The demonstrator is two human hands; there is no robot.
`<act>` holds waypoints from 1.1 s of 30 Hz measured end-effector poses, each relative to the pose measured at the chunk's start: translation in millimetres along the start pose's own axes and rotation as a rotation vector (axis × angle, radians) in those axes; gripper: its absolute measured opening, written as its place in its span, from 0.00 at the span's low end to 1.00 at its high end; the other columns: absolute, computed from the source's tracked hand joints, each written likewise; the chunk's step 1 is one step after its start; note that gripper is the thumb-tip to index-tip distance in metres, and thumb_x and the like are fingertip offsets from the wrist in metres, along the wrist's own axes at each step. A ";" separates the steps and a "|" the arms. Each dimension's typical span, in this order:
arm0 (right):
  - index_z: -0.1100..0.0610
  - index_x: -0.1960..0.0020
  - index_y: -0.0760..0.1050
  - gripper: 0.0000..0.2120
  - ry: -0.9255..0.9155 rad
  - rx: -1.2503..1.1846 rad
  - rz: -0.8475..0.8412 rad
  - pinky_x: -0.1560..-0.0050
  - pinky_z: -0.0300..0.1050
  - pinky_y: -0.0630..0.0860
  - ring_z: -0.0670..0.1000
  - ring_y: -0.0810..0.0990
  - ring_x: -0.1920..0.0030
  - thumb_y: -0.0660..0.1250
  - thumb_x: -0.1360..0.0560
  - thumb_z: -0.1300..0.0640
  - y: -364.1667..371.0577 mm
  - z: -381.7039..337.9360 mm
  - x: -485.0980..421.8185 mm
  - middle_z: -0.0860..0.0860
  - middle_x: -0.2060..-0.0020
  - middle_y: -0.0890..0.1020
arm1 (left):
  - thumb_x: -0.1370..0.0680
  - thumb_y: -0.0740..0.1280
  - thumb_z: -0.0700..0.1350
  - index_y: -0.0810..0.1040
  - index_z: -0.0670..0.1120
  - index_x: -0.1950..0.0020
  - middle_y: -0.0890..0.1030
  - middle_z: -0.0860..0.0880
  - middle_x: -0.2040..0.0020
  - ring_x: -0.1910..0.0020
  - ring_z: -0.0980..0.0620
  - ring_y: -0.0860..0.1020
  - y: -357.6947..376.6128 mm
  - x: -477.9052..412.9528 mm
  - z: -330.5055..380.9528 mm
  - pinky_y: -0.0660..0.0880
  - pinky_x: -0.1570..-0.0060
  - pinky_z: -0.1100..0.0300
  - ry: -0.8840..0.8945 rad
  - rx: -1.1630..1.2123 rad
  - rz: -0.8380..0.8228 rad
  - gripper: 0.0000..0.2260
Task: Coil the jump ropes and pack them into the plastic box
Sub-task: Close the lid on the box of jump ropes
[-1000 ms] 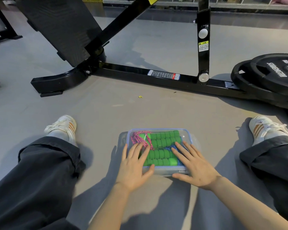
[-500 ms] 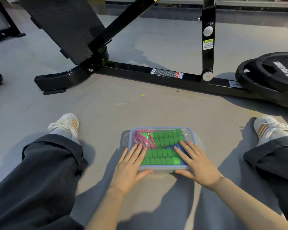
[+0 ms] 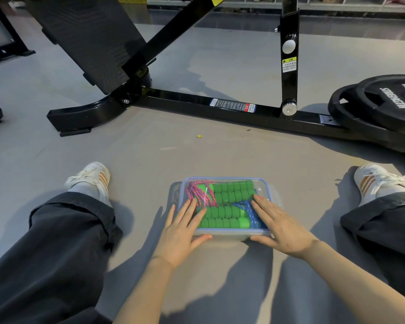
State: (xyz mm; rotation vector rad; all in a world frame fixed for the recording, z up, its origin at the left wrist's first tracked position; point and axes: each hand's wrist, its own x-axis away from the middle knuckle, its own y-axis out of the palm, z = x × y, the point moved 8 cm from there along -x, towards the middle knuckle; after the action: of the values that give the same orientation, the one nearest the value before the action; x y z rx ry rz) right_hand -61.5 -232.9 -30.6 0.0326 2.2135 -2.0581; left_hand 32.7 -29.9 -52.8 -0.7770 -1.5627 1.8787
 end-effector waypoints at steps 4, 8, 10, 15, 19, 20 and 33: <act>0.68 0.33 0.68 0.39 0.026 0.044 -0.036 0.28 0.43 0.47 0.59 0.73 0.35 0.45 0.22 0.35 5.2 -3.7 -4.5 0.62 0.35 0.73 | 0.20 0.42 0.66 0.63 0.51 0.28 0.72 0.45 0.30 0.28 0.50 0.62 0.9 0.1 -1.5 0.47 0.28 0.49 -0.024 -0.009 -0.015 0.29; 0.68 0.35 0.71 0.39 0.077 0.036 -0.068 0.28 0.47 0.52 0.60 0.75 0.37 0.43 0.21 0.35 10.4 -3.0 -7.3 0.62 0.36 0.74 | 0.20 0.43 0.64 0.63 0.51 0.28 0.72 0.44 0.30 0.29 0.48 0.66 -0.7 -5.1 -1.2 0.47 0.29 0.47 -0.027 -0.081 0.022 0.27; 0.67 0.36 0.72 0.40 0.136 0.026 -0.059 0.32 0.47 0.63 0.60 0.76 0.37 0.42 0.22 0.35 8.4 -6.1 -7.6 0.61 0.37 0.75 | 0.21 0.49 0.62 0.65 0.51 0.29 0.75 0.43 0.33 0.33 0.45 0.72 -5.4 -10.1 -3.6 0.51 0.31 0.44 -0.044 -0.124 0.055 0.25; 0.67 0.41 0.76 0.42 0.308 0.004 -0.073 0.39 0.53 0.65 0.62 0.80 0.44 0.39 0.23 0.35 4.9 -36.4 -10.2 0.62 0.44 0.80 | 0.31 0.74 0.52 0.82 0.49 0.41 0.79 0.37 0.41 0.44 0.39 0.80 -21.1 -30.2 -5.4 0.70 0.42 0.37 -0.100 -0.266 0.117 0.20; 0.63 0.44 0.79 0.27 0.251 -0.044 0.174 0.43 0.50 0.64 0.58 0.80 0.53 0.55 0.27 0.44 -16.6 -62.0 -3.9 0.59 0.49 0.82 | 0.40 0.79 0.40 0.82 0.47 0.42 0.80 0.42 0.47 0.51 0.43 0.80 -27.9 -26.1 -8.2 0.76 0.53 0.50 -0.273 -0.153 0.116 0.26; 0.61 0.47 0.79 0.21 0.194 -0.088 0.212 0.43 0.49 0.65 0.56 0.79 0.55 0.56 0.29 0.48 -21.4 -64.0 -1.0 0.56 0.52 0.83 | 0.32 0.74 0.40 0.78 0.46 0.36 0.77 0.44 0.42 0.46 0.44 0.78 -31.9 -22.8 -3.7 0.74 0.48 0.50 -0.315 -0.097 0.098 0.24; 0.51 0.29 0.66 0.32 0.205 -0.312 -0.051 0.36 0.48 0.68 0.56 0.66 0.37 0.49 0.29 0.39 -8.6 -38.6 18.2 0.54 0.31 0.67 | 0.19 0.58 0.45 0.60 0.42 0.25 0.51 0.38 0.23 0.24 0.36 0.48 -9.1 -18.2 40.7 0.51 0.27 0.49 -0.530 0.377 0.113 0.22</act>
State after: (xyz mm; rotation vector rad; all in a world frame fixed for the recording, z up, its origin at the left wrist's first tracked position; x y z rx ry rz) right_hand -83.2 -196.3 -21.2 0.1671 2.6614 -1.7786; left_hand 15.3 -68.6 -36.5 -0.2083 -1.3951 2.5065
